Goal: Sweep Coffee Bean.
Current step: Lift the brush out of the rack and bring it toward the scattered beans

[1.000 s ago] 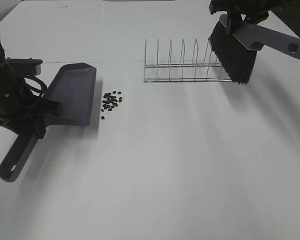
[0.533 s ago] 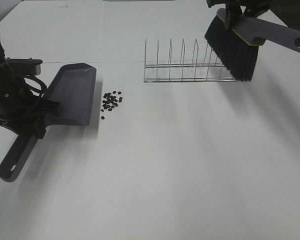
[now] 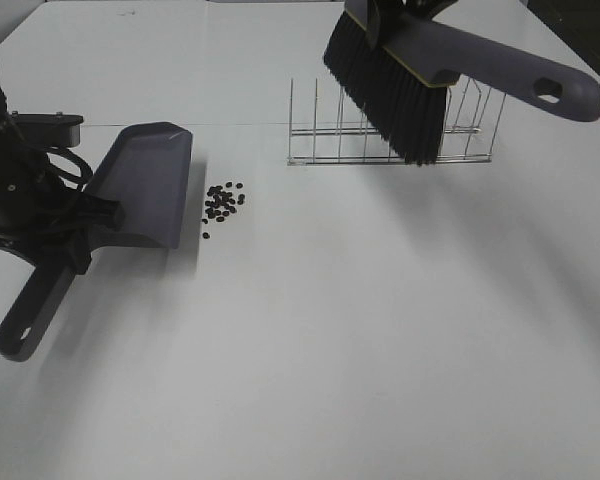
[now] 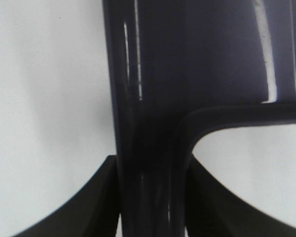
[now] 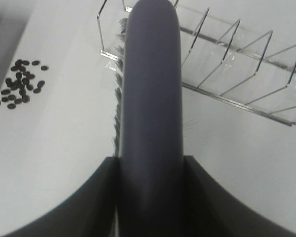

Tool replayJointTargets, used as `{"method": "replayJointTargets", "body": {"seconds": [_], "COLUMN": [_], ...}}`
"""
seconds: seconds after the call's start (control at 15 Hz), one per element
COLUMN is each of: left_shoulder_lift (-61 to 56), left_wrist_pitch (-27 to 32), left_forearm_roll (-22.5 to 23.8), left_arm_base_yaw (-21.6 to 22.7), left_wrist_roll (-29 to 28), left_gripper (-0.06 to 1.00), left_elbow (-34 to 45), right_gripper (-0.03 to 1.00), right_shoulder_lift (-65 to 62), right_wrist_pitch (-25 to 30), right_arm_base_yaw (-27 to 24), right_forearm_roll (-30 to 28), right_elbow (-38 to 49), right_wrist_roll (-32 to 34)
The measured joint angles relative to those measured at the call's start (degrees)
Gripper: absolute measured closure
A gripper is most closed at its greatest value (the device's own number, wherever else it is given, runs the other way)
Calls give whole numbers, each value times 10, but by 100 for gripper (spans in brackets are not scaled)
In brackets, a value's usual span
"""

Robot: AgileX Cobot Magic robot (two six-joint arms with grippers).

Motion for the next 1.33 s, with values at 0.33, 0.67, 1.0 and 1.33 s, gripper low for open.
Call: {"method": "replayJointTargets", "body": {"seconds": [0.33,0.67,1.0,1.33], "left_shoulder_lift": [-15,-13,28,34], "left_wrist_pitch": [-21,-77,-101,-111], "left_forearm_roll": [45,55,61,62], "left_arm_base_yaw": [0,0,-8,-22], "left_wrist_roll": [-54,-78,-79,-87], "left_gripper": [59,59,59,59], "left_elbow": [75,97,97,96], "right_gripper": [65,65,65,65], "right_shoulder_lift": [-64,-90,-76,-33], "right_wrist_pitch": [-8,-109,-169,-178], "right_arm_base_yaw": [1,1,21,61], "right_forearm_roll": [-4,-4,-10,-35], "right_elbow": [170,284,315,316], "right_wrist_roll": [16,57,76,131]}}
